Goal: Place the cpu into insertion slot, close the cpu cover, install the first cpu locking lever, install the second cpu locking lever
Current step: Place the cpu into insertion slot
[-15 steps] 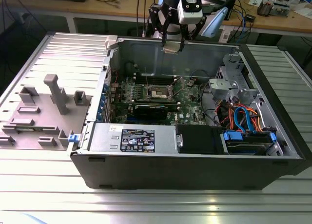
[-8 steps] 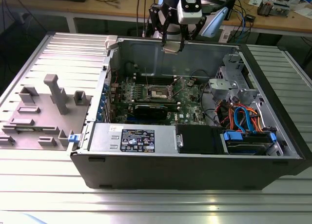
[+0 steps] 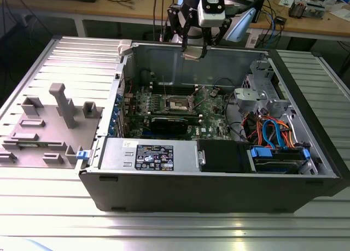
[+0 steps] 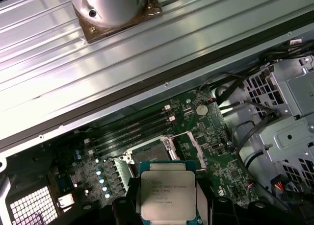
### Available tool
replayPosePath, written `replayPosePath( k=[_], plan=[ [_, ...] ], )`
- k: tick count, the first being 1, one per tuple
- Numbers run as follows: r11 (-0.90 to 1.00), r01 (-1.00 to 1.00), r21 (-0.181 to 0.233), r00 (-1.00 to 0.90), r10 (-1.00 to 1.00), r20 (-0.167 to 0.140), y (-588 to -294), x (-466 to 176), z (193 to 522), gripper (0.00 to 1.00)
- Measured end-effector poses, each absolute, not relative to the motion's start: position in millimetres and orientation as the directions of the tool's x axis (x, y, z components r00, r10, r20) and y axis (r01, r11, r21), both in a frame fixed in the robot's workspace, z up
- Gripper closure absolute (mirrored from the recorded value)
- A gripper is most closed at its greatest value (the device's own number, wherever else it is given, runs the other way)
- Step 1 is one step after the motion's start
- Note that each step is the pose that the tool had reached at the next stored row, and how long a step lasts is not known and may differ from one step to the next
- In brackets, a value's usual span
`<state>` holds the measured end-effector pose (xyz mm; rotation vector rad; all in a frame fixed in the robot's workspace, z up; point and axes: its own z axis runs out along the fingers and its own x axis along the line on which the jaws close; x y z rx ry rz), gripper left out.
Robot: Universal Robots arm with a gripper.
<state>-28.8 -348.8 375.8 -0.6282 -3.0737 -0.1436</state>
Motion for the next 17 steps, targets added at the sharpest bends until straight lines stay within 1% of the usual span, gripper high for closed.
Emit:
replayPosePath(
  k=[17],
  plan=[
    [0.912, 0.4, 0.089, -0.916, 0.4, 0.019, -348.8, -28.8, 375.8, 0.46]
  ],
)
